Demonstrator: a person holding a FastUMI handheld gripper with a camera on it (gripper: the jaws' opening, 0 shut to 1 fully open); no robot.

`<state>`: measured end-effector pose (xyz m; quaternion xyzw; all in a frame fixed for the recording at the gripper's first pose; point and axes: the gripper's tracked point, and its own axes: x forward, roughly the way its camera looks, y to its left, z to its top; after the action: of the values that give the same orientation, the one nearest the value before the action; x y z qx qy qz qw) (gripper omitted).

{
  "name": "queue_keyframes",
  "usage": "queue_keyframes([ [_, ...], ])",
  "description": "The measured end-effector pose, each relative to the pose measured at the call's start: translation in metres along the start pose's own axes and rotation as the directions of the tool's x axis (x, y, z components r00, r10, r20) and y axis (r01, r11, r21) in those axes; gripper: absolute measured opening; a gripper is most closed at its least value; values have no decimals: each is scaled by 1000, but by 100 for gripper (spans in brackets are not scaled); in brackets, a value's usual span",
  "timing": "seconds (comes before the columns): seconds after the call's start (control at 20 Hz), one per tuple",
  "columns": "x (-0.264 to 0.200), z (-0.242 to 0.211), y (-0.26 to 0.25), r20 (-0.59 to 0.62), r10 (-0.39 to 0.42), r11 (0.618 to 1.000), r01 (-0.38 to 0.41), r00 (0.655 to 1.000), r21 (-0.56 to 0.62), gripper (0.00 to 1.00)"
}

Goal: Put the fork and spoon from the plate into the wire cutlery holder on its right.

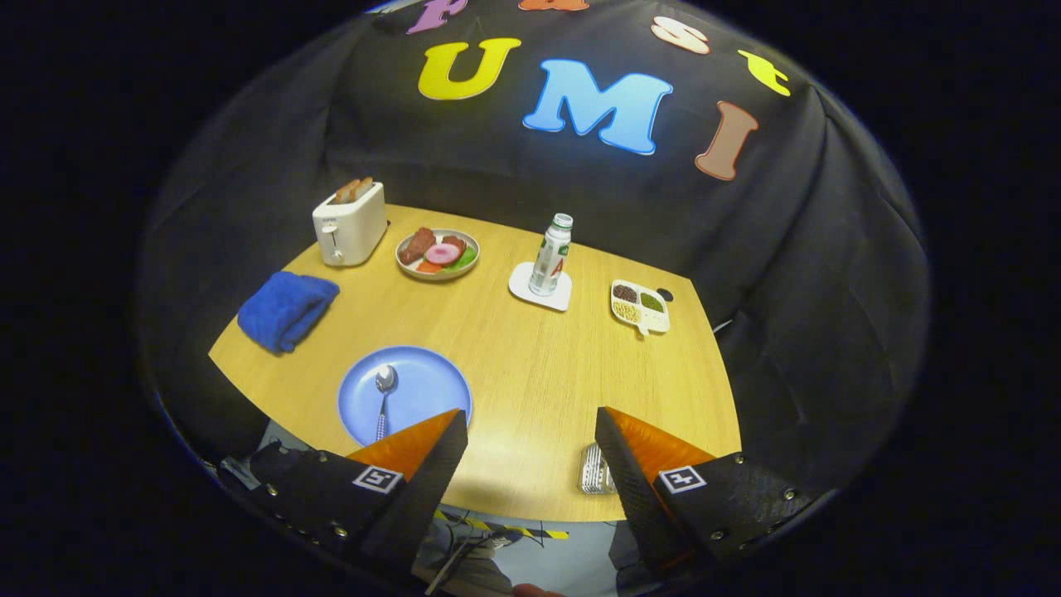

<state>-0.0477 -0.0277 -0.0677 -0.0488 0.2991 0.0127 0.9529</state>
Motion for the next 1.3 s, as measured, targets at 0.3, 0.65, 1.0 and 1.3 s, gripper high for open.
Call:
queue_keyframes([
  [0.3,9,7,48,62,60,998,-60,996,1,97],
  [0.65,18,7,87,124,83,996,-87,989,29,96],
  [1.0,47,-18,126,-36,167,985,-169,985,-44,97],
  [1.3,75,-57,153,-193,205,971,-225,959,-86,97],
])
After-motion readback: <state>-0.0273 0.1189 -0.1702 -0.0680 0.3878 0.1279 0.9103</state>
